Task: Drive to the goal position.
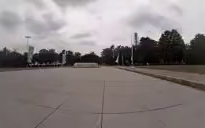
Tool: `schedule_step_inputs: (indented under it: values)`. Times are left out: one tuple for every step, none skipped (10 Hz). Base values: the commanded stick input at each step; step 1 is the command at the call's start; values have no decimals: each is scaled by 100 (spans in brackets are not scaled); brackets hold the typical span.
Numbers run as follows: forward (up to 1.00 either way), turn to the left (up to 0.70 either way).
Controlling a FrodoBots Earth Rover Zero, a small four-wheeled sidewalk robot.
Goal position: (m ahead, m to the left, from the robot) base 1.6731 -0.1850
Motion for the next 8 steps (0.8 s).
schedule_step_inputs:
  values:
    - [60, 0]
    - [60, 0]
    - [60, 0]
    - [60, 0]
    - [60, 0]
    - [60, 0]
    - [60, 0]
    - [60, 0]
